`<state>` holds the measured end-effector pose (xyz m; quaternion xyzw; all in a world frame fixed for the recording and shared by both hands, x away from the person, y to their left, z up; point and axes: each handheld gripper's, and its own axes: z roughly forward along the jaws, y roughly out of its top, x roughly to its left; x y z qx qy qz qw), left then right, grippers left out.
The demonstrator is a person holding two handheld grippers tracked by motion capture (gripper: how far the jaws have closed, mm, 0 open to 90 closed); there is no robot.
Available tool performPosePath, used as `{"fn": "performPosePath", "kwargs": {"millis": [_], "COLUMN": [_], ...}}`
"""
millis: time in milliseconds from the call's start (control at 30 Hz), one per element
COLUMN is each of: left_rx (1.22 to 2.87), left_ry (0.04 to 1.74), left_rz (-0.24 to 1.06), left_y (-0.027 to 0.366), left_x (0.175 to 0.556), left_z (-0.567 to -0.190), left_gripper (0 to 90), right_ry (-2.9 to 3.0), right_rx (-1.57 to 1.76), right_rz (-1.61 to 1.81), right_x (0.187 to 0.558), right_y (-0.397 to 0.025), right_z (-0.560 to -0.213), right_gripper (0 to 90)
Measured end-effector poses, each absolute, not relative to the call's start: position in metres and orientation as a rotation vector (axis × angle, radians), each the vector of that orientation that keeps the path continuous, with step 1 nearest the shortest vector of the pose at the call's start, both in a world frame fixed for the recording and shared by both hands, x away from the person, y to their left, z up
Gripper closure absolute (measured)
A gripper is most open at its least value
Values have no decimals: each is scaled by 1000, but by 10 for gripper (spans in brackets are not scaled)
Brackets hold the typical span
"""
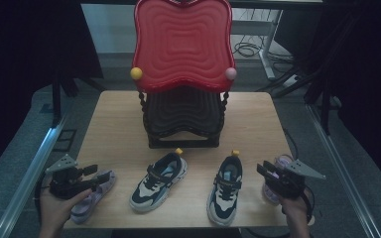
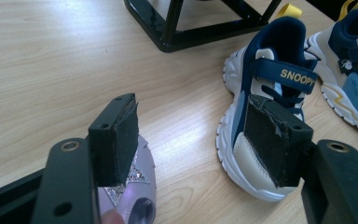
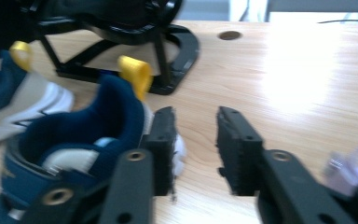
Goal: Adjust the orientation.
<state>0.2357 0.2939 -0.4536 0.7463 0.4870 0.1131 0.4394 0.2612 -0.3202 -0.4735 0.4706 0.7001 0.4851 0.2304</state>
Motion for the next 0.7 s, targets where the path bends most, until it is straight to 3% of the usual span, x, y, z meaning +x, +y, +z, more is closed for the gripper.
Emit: {"fn": "performPosePath", "kwargs": {"millis": [400,700], "left_rx": [1855,1870], "left_ry": [1237,1237], "left_rz": [292,282], "left_y": [298,295], "left_x": [232,232], "left_z": [-456,-460], "left_gripper": [355,356], "right_ry": [1960,1973], "right_rx": [1292,1281], "right_rz": [1304,1248], "right_x": [252,241], "right_y": [-351,-366], "right_z": [-490,-494], "right_gripper": [896,900]}}
